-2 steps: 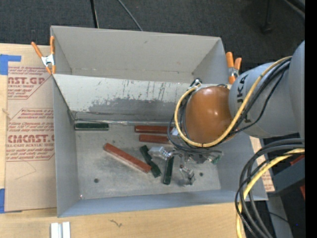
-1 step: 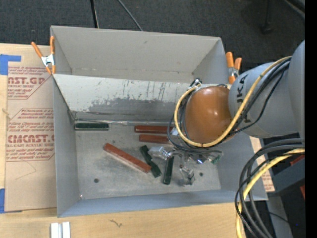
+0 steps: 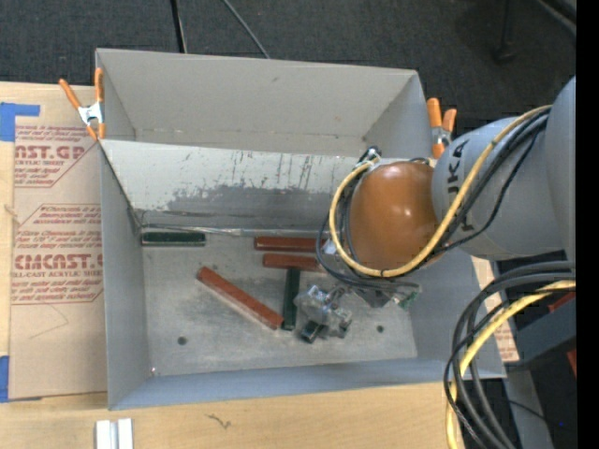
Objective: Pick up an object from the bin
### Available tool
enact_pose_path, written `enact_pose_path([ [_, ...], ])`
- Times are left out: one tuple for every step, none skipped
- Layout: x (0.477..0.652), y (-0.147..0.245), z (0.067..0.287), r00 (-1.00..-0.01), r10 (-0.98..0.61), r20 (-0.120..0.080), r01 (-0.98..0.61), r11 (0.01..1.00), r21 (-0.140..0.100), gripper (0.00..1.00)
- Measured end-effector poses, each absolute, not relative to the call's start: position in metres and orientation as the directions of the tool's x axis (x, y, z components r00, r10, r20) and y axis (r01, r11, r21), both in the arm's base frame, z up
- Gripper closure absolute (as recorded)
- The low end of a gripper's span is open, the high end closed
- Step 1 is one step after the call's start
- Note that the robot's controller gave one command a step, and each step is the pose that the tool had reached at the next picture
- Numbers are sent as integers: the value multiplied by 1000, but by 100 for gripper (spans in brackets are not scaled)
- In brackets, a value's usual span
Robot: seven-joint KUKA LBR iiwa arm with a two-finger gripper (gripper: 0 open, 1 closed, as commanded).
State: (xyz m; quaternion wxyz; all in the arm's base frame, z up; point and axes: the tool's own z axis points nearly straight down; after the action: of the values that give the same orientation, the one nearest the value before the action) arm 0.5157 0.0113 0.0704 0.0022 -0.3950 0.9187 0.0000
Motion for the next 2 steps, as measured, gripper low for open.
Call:
enact_pose_path([
  [516,12,72,-689,-724,-2,-724,689,0,100],
  [518,13,160,-690,-723,-7,-723,690,-5,100],
])
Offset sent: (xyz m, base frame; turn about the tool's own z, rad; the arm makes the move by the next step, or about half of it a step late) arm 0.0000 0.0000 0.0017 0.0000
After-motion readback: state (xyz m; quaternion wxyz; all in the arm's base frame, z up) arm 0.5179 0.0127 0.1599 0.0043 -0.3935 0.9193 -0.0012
